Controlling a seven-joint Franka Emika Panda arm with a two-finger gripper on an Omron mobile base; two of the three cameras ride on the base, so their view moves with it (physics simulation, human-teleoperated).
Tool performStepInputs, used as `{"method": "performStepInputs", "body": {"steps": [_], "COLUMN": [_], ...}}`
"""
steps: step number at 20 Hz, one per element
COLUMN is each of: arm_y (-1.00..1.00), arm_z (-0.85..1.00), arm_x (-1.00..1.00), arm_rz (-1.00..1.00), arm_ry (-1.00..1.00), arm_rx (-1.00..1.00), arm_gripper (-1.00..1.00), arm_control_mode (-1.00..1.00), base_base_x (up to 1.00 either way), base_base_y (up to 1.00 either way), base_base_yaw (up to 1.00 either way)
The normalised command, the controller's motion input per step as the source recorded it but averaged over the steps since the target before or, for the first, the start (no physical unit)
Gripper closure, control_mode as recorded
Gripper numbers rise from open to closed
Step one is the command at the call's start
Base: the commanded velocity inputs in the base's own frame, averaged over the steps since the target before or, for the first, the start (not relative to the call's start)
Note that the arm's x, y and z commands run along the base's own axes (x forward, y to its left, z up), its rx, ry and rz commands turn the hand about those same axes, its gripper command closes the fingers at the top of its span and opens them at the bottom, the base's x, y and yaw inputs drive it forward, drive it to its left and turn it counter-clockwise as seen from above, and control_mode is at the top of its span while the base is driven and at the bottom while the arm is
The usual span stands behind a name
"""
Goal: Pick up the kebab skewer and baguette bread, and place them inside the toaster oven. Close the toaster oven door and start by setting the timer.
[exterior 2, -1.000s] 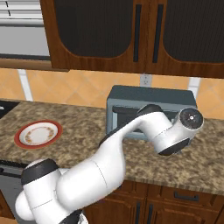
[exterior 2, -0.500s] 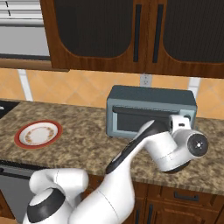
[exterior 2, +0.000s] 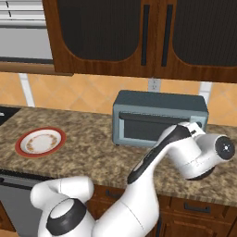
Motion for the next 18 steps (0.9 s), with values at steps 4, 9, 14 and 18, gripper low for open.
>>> {"method": "performStepInputs", "body": {"steps": [4,9,14,18], "arm_y": [0.13,0.04,0.00,-0.18], "arm_z": [-0.43,-0.26,-0.04,0.00], "arm_x": [0.19,0.30,0.38,0.18], "arm_rz": [-0.03,-0.02,0.00,0.02], "arm_ry": [-0.11,0.00,0.00,0.00], "arm_rx": [-0.21,-0.04,0.02,0.01], "arm_gripper": [-1.00,-1.00,-1.00,-1.00], "arm_control_mode": [-1.00,-1.00,-1.00,-1.00], "base_base_x": [0.00,0.00,0.00,0.00], "base_base_y": [0.00,0.00,0.00,0.00], "base_base_yaw": [0.00,0.00,0.00,0.00]}}
